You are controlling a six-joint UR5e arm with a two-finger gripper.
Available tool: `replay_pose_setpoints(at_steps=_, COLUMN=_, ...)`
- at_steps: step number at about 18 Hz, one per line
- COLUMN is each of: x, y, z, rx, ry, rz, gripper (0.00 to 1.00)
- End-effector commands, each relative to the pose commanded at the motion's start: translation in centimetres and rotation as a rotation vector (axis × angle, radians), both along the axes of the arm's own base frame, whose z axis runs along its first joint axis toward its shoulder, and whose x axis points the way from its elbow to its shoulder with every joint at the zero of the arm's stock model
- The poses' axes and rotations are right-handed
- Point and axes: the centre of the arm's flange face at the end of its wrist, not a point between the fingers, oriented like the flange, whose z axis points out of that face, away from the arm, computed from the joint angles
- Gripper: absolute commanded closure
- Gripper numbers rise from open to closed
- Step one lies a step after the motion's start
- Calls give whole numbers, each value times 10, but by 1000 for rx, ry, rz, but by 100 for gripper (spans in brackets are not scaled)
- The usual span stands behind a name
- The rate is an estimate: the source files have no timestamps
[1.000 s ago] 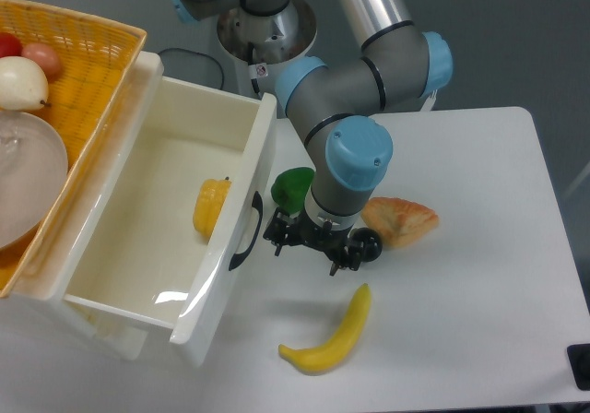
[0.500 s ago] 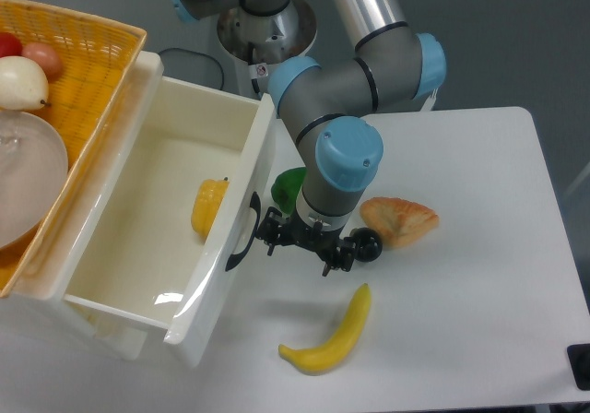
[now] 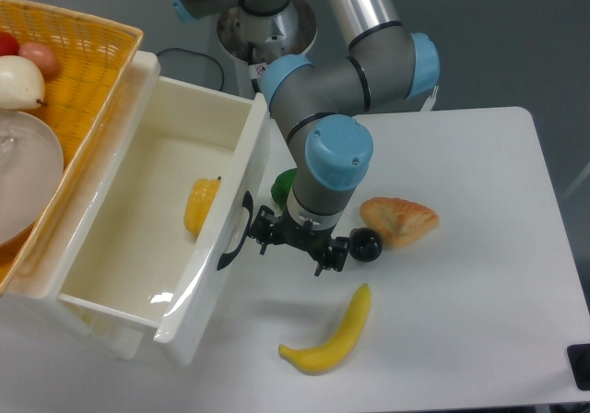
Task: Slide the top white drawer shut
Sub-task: 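Push the drawer front with the gripper toward the drawer unit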
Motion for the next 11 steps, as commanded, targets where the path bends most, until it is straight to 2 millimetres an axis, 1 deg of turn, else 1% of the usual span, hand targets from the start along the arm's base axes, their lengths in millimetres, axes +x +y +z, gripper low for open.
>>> replay_pose_setpoints(at_steps=3, x=0, y=1, z=1, rx=2, ry=3, rz=-3, gripper=0)
replay_pose_setpoints(at_steps=7, x=-7, y=0, z=4, rx=7, ry=9, rz=-1, gripper=0)
replay_pose_setpoints(at_steps=11, x=-1, y=1, z=5, rx=4, ry=7, rz=-2, gripper=0)
